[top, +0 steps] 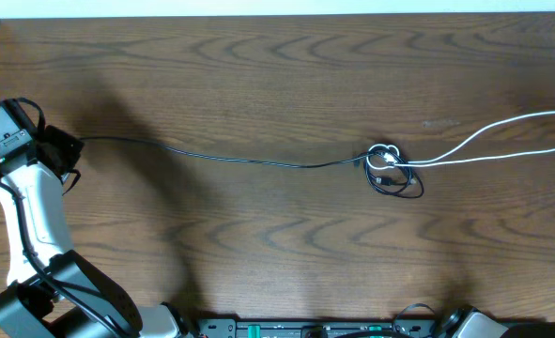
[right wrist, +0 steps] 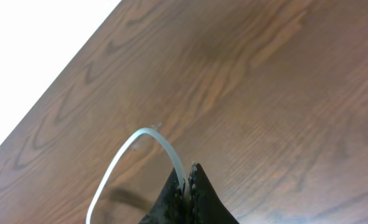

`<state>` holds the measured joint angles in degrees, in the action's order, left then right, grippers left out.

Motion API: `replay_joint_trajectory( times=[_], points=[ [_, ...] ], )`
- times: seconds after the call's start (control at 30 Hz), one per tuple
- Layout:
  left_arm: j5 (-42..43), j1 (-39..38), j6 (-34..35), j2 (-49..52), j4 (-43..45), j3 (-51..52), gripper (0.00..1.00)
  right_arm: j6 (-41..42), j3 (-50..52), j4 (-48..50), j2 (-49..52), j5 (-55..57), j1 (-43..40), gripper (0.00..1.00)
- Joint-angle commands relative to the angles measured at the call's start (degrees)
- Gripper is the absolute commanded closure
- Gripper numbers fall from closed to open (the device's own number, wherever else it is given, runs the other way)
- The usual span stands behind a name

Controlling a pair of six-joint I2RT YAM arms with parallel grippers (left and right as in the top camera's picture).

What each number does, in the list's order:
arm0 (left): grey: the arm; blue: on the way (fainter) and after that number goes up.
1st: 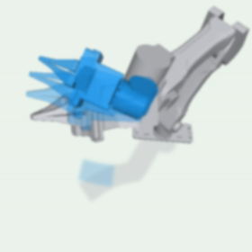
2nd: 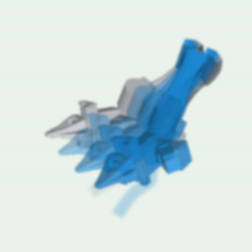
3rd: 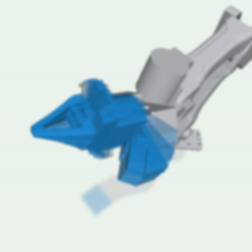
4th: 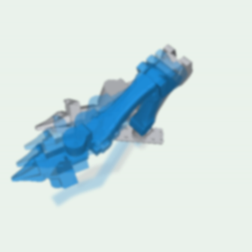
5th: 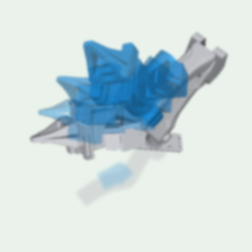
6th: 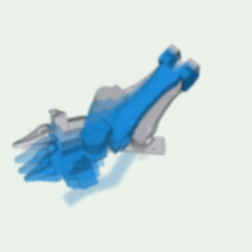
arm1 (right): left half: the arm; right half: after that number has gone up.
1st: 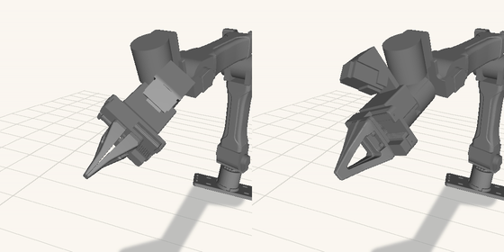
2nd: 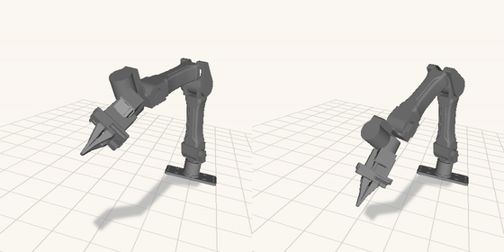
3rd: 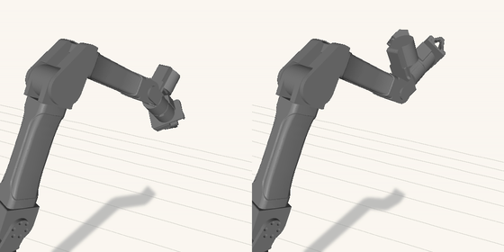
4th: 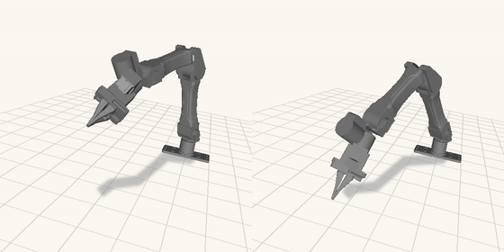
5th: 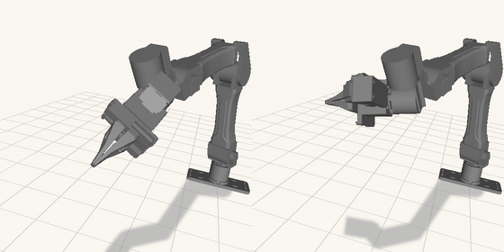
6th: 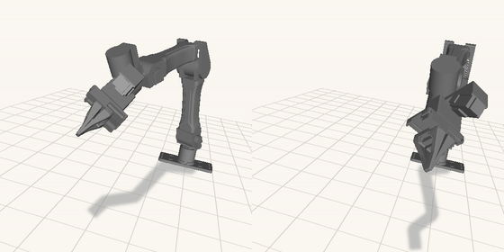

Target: Untangle cables

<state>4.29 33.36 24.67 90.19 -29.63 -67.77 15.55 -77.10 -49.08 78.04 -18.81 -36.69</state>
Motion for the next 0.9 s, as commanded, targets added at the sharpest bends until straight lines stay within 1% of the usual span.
replay_joint_trajectory(
  times=[0.0, 0.2, 0.5, 0.63, 0.87],
  points=[
    [4.13, -0.26, 1.18, 0.04, -0.33, 0.22, 0.92, -1.49, -0.79, -0.28, -1.09, -2.60, 1.62, 0.99],
    [4.15, -4.66, 1.14, 0.04, -2.03, 0.28, 0.92, -2.36, -0.68, -1.01, -0.79, -2.56, 9.68, 0.99],
    [4.28, -15.96, 1.20, 0.04, -1.57, 0.28, 0.92, -2.36, -0.68, -0.44, 2.32, -2.58, 22.34, 0.99],
    [4.39, -20.48, 2.71, 0.04, -1.14, 0.28, 0.92, -2.36, -0.68, 0.94, 3.91, -2.58, 28.00, 0.99],
    [7.06, -27.47, 2.67, 0.04, -0.94, 0.28, 0.92, -1.25, -0.68, 4.59, 6.86, -1.77, 36.24, 0.99]
  ],
)
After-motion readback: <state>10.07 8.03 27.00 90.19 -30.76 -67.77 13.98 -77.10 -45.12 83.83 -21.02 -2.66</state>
